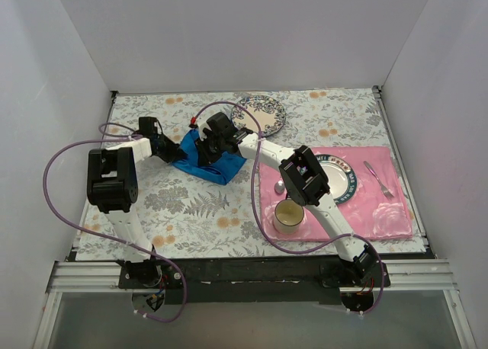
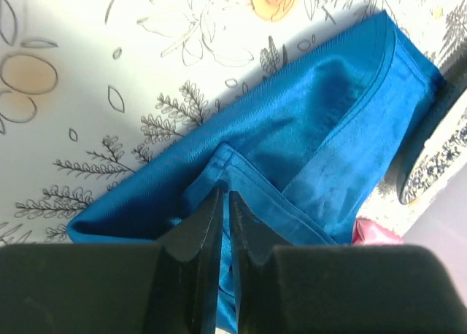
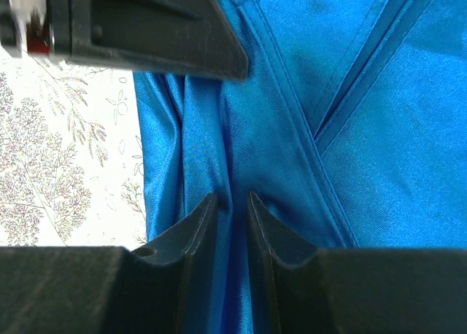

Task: Fold the napkin, place the utensils inside, and roll it up
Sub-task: Roll the napkin with the utensil

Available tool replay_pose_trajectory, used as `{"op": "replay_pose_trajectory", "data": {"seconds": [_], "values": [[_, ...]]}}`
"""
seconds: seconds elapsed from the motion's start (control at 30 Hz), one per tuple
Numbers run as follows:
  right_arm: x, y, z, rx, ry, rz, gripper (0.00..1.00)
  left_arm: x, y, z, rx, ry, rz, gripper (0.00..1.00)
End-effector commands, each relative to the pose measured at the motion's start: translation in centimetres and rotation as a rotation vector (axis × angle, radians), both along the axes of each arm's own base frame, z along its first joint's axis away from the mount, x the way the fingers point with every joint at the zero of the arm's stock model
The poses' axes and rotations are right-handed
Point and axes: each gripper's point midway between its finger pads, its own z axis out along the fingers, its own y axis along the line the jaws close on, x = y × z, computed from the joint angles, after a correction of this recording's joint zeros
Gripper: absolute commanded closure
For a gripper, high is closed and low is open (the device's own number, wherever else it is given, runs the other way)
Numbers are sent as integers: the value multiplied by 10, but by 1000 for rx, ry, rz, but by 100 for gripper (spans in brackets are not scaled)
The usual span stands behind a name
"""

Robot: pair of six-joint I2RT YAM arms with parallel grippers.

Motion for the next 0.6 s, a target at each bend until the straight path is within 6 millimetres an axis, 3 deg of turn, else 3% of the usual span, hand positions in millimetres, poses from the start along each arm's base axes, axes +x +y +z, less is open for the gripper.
{"op": "replay_pose_trajectory", "data": {"seconds": [0.0, 0.13, 0.3, 0.37, 0.4, 0.43, 0.57], "values": [[6, 7, 20, 28, -39, 16, 70, 5, 14, 22, 122, -21, -11, 92], [6, 6, 20, 20, -49, 18, 70, 22, 16, 74, 192, -164, -14, 86], [6, 6, 17, 15, -41, 16, 70, 8, 7, 115, 139, -226, -14, 84], [7, 6, 19, 19, -43, 15, 70, -12, -2, 104, 83, -190, -27, 85], [7, 7, 20, 22, -44, 16, 70, -23, -19, 106, 62, -194, -66, 87], [6, 7, 21, 22, -44, 17, 70, -37, -22, 91, 44, -154, -72, 90], [7, 6, 26, 20, -59, 18, 70, -59, -40, 80, -40, -152, -134, 95]]}}
